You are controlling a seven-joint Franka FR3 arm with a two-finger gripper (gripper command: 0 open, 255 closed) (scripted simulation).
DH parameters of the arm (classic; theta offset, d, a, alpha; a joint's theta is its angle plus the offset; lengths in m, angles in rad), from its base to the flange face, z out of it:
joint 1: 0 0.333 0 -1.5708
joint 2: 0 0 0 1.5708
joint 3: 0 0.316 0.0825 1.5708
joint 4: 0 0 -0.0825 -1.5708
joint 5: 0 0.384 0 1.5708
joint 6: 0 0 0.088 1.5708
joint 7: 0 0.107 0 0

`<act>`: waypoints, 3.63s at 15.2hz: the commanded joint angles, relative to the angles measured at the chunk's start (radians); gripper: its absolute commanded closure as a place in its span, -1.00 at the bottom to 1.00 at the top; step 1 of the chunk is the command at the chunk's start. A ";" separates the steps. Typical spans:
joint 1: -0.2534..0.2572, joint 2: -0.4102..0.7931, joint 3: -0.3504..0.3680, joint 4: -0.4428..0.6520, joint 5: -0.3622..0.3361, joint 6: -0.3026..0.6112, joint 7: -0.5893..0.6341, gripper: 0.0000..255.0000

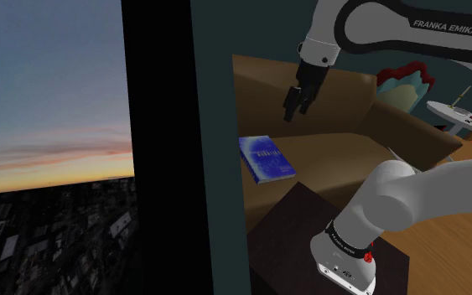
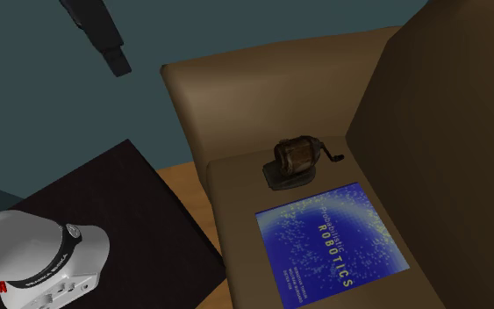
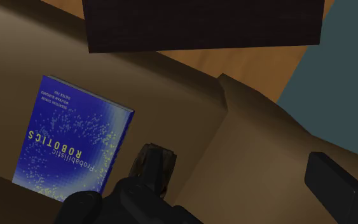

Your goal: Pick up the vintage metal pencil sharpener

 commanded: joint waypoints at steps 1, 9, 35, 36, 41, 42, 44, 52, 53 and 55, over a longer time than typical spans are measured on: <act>0.000 0.000 0.000 0.000 0.000 0.000 0.000 -1.00; -0.054 0.253 0.012 0.001 -0.020 0.258 0.099 -1.00; -0.168 1.207 -0.067 0.560 -0.123 0.672 0.401 -1.00; -0.171 1.244 -0.072 0.598 -0.122 0.673 0.407 -1.00; -0.191 1.434 -0.095 0.806 -0.107 0.660 0.437 -1.00; -0.196 1.473 -0.100 0.853 -0.103 0.654 0.442 -1.00; -0.207 1.555 -0.107 0.954 -0.095 0.636 0.453 -1.00; -0.218 1.687 -0.114 1.068 -0.088 0.656 0.466 -1.00; -0.218 1.697 -0.114 1.072 -0.088 0.662 0.467 -1.00; -0.218 1.704 -0.114 1.075 -0.088 0.665 0.467 -1.00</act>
